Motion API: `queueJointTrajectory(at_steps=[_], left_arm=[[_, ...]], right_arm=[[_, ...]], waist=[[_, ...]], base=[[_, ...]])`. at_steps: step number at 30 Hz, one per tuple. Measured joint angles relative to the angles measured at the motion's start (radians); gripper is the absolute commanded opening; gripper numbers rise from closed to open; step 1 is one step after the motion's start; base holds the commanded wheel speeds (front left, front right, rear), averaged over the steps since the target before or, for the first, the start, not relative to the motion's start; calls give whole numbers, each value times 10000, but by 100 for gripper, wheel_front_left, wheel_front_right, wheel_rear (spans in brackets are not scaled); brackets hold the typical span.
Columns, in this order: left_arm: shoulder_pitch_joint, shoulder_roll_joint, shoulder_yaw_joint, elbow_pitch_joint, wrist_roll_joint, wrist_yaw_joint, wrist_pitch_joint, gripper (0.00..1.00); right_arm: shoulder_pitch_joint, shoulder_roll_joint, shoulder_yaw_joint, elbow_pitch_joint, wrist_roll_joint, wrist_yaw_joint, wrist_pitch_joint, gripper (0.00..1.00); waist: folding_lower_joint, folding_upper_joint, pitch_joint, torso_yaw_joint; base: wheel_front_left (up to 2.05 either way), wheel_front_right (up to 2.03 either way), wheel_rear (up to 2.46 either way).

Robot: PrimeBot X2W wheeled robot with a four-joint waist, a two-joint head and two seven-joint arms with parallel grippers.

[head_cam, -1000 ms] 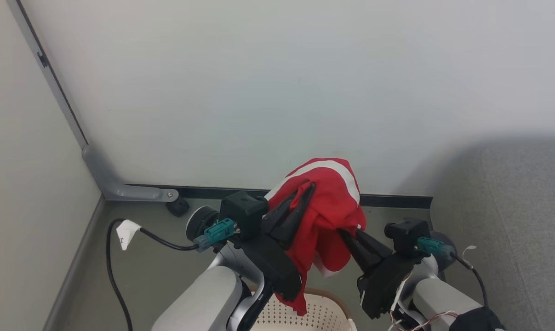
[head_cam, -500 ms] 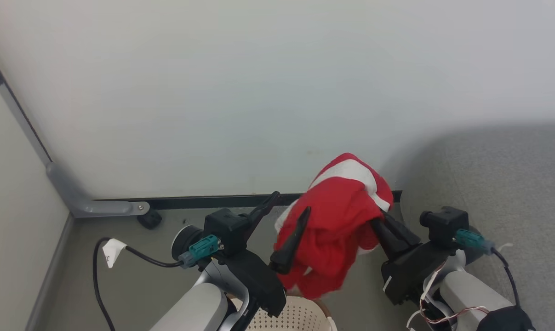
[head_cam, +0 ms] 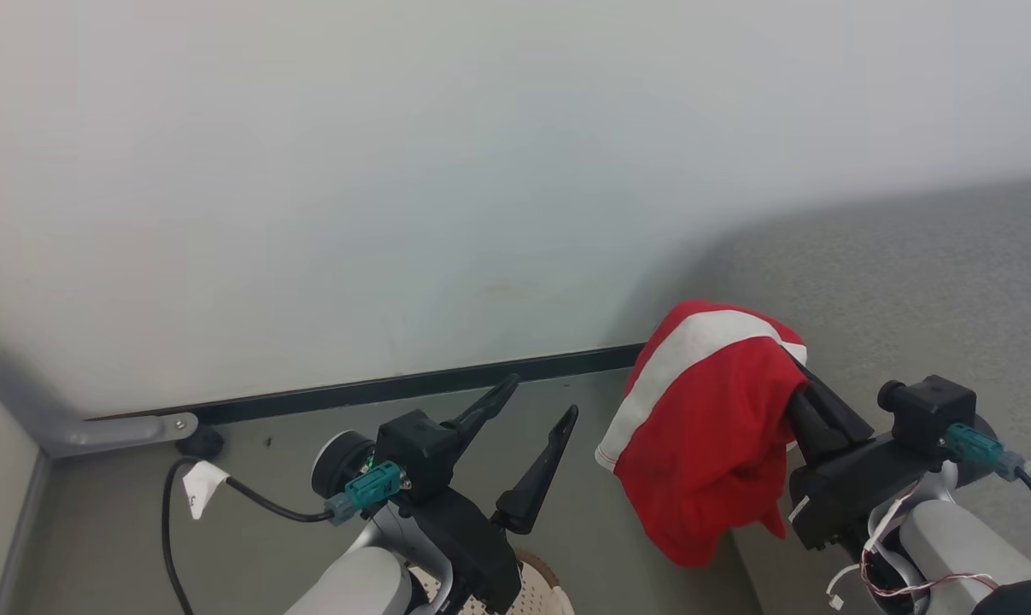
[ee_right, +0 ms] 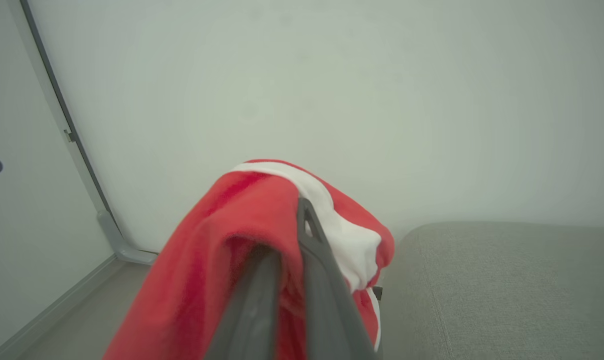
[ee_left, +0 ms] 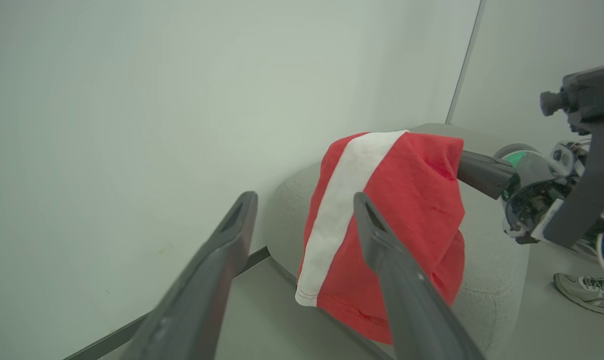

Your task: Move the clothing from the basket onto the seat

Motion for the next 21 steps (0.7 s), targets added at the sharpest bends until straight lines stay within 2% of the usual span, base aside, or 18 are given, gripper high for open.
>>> queueJointTrajectory(at_steps=[4,21], left_arm=[[54,209,-2,-174,90,0,-6,100],[49,395,-157,-568,324,0,-77,100]], right_arm=[[292,-134,-337,-477,-48,-94,0,0],[1135,-487,-1555,-1896,-518,-456,-2,0]], waist=[[0,0,29,-511],[0,0,455,-2052]], base=[[0,0,0],[0,0,0]])
